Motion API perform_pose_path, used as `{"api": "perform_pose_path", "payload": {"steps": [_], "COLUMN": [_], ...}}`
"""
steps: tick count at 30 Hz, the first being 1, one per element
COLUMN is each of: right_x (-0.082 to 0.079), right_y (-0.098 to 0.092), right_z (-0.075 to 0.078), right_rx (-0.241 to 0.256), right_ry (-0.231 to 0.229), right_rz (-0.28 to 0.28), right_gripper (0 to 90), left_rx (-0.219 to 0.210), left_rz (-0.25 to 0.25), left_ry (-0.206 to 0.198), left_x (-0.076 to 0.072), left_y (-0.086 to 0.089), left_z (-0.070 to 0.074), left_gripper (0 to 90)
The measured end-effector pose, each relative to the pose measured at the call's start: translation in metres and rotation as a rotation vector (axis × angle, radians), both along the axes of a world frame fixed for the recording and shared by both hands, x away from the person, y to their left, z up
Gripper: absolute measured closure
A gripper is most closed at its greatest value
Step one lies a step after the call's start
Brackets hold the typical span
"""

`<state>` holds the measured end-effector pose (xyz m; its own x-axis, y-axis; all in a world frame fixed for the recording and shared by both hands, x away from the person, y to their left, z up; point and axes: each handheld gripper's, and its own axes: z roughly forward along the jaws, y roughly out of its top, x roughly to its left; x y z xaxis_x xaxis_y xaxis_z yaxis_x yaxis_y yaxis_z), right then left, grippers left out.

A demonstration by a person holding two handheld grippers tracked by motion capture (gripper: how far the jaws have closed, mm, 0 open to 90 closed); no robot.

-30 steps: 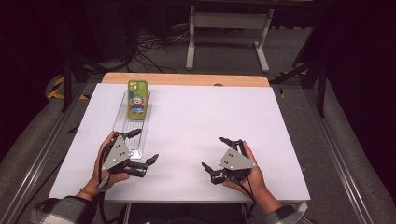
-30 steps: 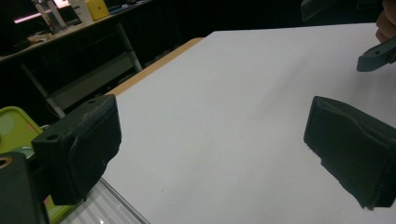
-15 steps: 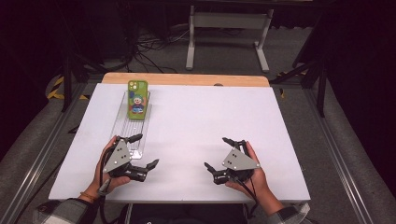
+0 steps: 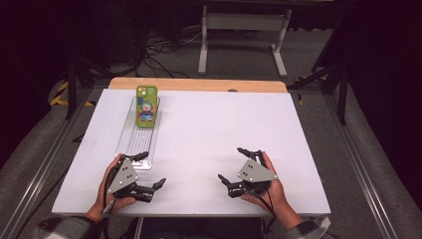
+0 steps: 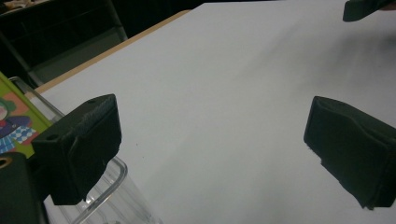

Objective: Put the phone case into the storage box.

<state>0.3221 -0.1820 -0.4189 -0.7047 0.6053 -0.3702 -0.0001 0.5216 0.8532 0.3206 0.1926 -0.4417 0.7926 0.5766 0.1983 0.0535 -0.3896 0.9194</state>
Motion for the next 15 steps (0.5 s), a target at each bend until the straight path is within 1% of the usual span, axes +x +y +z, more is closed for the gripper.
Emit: {"api": "perform_pose_path", "payload": {"steps": [1,2,3,4,5,7,9,11,12,13,15], "right_x": [-0.0003,-0.0004,-0.0004,-0.0006,-0.0010,-0.0016,-0.0015,-0.0020,-0.0021,-0.0022,-0.0032], "right_y": [-0.0005,-0.0013,-0.0021,-0.0016,-0.0007,0.0004,0.0006,0.0009,0.0010,0.0012,0.0011], "right_z": [0.0008,0.0016,0.0019,0.0012,0.0004,-0.0001,0.0000,-0.0008,-0.0012,-0.0017,-0.0022], "right_rx": [-0.002,0.005,0.019,0.014,-0.002,-0.011,-0.006,-0.007,-0.009,-0.013,-0.011], "right_ry": [-0.007,-0.008,-0.003,0.001,-0.003,-0.009,-0.006,-0.003,-0.002,-0.004,0.000], "right_rz": [-0.003,-0.003,0.000,0.003,0.004,0.009,0.011,0.012,0.014,0.015,0.017], "right_gripper": [4.5,4.5,4.5,4.5,4.5,4.5,4.5,4.5,4.5,4.5,4.5], "left_rx": [0.000,0.010,0.009,0.008,-0.013,-0.001,-0.005,-0.002,0.001,-0.010,-0.009], "left_rz": [0.004,0.008,0.009,0.004,0.004,-0.001,-0.004,-0.002,0.001,-0.003,-0.005], "left_ry": [0.000,-0.008,-0.002,0.003,0.020,0.021,0.028,0.025,0.012,0.022,0.026], "left_x": [-0.0007,-0.0013,-0.0007,0.0005,0.0005,0.0007,0.0011,0.0017,0.0027,0.0026,0.0026], "left_y": [-0.0001,-0.0004,-0.0002,0.0009,0.0002,0.0002,0.0003,0.0005,0.0009,0.0000,-0.0002], "left_z": [-0.0013,-0.0029,-0.0039,-0.0039,-0.0048,-0.0049,-0.0047,-0.0042,-0.0036,-0.0037,-0.0035], "left_gripper": [5.0,5.0,5.2,5.1,5.2,5.2,5.1,5.1,5.1,5.1,5.0]}}
